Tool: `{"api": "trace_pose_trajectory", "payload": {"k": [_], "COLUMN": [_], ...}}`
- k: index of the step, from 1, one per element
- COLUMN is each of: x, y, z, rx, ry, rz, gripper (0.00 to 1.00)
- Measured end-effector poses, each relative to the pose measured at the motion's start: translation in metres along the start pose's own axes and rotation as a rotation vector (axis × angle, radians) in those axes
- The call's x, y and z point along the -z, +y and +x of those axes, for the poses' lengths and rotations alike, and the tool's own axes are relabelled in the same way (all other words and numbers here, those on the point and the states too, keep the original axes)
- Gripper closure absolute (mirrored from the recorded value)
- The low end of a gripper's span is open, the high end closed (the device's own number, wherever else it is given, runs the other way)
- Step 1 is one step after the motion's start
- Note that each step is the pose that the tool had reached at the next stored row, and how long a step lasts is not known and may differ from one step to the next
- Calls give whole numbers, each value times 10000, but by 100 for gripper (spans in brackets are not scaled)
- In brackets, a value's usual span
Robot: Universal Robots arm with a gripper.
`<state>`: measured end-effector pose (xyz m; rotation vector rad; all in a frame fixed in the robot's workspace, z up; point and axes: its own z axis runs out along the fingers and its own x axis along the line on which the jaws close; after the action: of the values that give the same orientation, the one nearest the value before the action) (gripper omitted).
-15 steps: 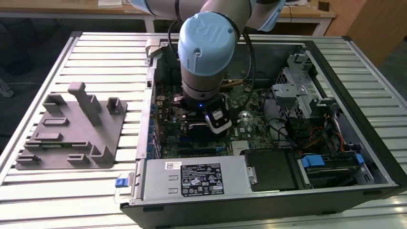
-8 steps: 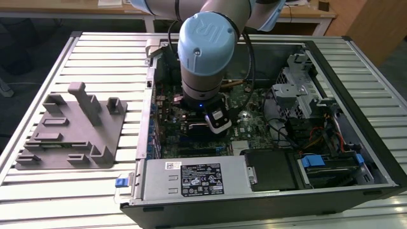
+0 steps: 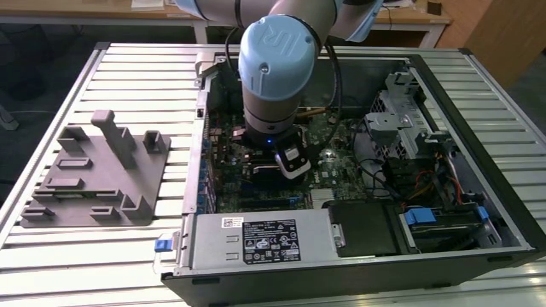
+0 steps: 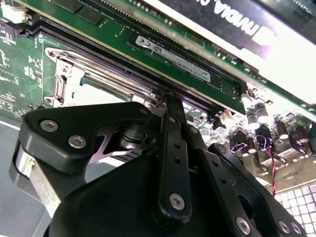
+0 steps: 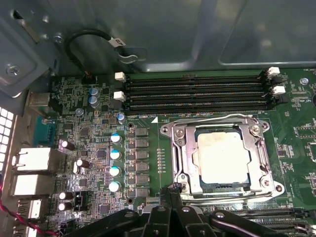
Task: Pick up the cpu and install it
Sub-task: 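Install the second cpu locking lever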
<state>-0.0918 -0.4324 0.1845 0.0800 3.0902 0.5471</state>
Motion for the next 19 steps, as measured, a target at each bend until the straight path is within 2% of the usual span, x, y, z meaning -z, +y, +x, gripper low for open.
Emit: {"api": "trace_pose_trajectory", "payload": {"k": [7, 9, 16, 19], "x": [-7, 17, 284, 392], "y": [24, 38, 145, 187], "z": [1, 1, 4, 5], "rx": [0, 1, 0, 0], "ry": [-1, -3, -1, -2], "rz": [-4, -8, -4, 24], "gripper": [89, 89, 89, 89]}}
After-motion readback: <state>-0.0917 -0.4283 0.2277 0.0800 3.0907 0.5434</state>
